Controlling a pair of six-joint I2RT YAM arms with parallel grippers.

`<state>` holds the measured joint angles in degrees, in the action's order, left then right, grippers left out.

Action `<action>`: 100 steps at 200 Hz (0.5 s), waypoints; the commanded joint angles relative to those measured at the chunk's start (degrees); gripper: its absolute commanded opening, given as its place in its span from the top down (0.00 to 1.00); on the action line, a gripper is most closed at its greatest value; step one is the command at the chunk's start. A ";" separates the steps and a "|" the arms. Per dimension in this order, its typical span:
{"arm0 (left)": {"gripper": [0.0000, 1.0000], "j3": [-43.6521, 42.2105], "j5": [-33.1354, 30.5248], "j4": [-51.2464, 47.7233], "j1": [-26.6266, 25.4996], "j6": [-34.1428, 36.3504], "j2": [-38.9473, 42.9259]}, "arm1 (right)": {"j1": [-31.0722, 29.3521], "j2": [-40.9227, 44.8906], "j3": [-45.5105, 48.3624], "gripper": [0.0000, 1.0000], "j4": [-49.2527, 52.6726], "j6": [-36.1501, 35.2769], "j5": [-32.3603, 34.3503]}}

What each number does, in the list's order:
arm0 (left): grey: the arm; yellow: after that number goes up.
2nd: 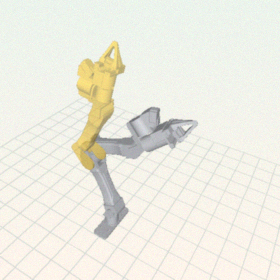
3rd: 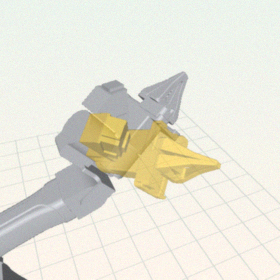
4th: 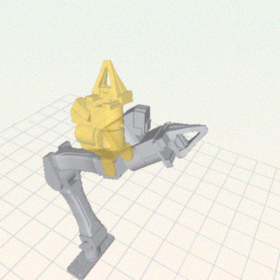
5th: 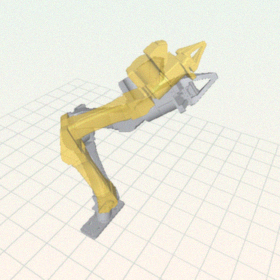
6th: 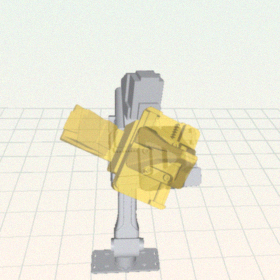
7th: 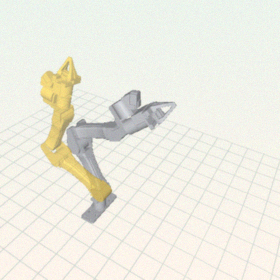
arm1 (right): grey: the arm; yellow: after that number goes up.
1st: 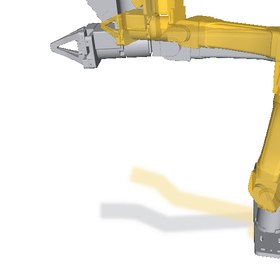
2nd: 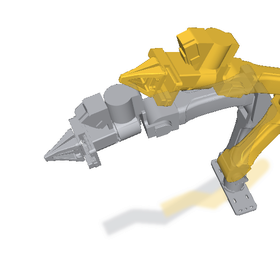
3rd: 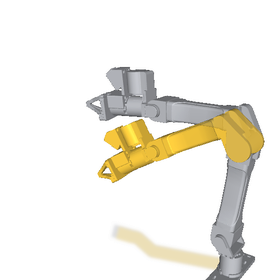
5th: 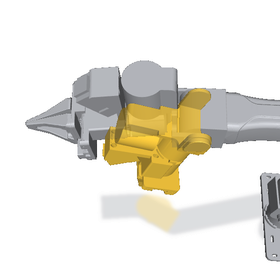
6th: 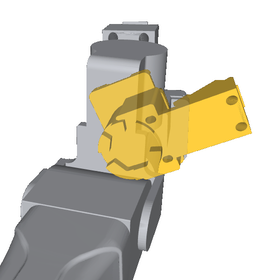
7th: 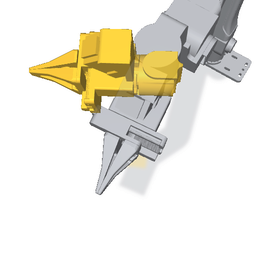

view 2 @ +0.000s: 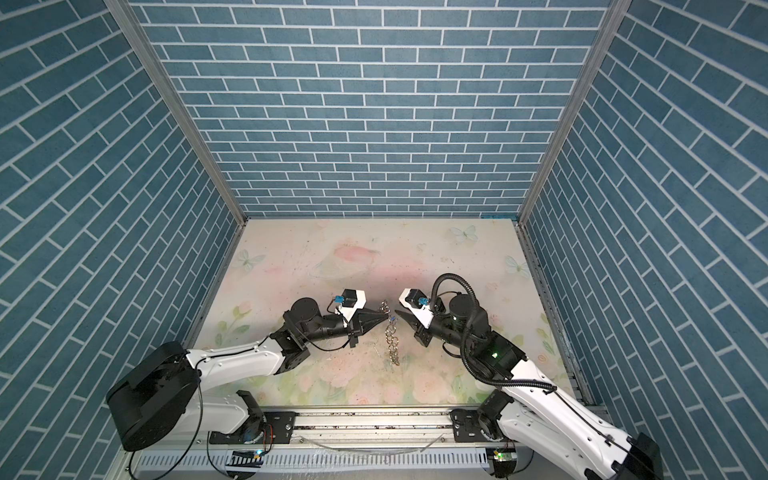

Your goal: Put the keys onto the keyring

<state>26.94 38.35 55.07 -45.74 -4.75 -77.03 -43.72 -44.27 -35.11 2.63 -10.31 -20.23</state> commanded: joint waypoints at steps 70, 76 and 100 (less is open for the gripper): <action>1.00 -0.80 11.73 2.47 1.63 4.38 -0.01 | 1.69 -3.22 -3.69 0.83 7.54 -3.14 -14.72; 1.00 -1.01 11.72 2.64 1.83 4.29 0.09 | 1.71 -3.49 -3.80 0.83 7.64 -3.17 -15.09; 1.00 -1.35 12.98 3.28 2.04 3.85 -0.02 | 1.79 -4.47 -3.95 0.83 8.00 -3.31 -15.74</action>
<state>26.13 48.64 55.81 -44.21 -1.45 -78.11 -42.24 -48.03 -36.95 9.04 -11.94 -33.12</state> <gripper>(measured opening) 0.045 0.173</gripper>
